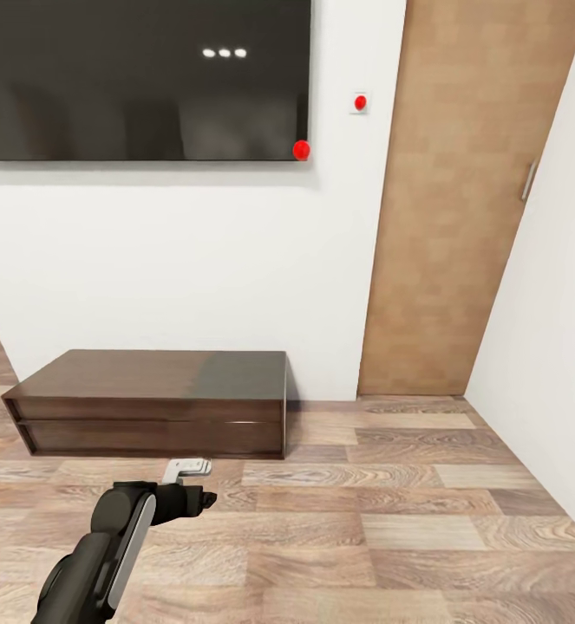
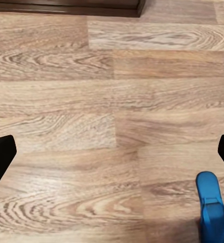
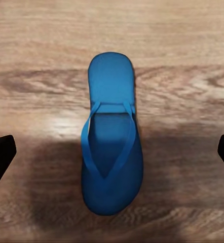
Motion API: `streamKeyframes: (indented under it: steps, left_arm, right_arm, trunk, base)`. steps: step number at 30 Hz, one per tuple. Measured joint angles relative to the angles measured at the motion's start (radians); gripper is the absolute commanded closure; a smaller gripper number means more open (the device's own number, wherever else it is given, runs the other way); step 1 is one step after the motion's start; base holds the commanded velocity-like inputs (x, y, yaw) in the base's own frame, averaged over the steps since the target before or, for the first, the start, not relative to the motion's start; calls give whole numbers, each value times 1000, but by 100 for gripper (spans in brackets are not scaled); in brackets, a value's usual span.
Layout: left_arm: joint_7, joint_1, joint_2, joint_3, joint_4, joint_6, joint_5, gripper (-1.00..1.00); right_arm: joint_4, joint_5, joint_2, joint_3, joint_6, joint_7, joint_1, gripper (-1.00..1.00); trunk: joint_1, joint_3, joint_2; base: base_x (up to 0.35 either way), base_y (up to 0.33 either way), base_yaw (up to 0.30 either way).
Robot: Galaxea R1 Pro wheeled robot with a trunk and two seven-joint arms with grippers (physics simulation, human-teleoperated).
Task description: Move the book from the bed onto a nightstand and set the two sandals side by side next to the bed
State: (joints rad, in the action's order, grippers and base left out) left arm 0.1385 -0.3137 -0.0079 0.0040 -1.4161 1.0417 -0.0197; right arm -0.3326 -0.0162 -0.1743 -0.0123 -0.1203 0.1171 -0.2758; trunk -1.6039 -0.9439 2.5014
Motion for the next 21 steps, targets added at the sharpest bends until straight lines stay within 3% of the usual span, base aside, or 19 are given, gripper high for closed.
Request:
streamKeyframes:
  steps: [18, 21]
  left_arm:
    - [0, 0, -1, 0, 1, 0, 0, -100]
    - [0, 0, -1, 0, 1, 0, 0, -100]
  right_arm:
    - [12, 0, 0, 0, 1, 0, -2, -100]
    - [13, 0, 0, -1, 0, 0, -3, -100]
  trunk:
    - [-8, -70, 4]
    - [-8, -70, 4]
  base:
    - [0, 0, 0]
    - [0, 0, 0]
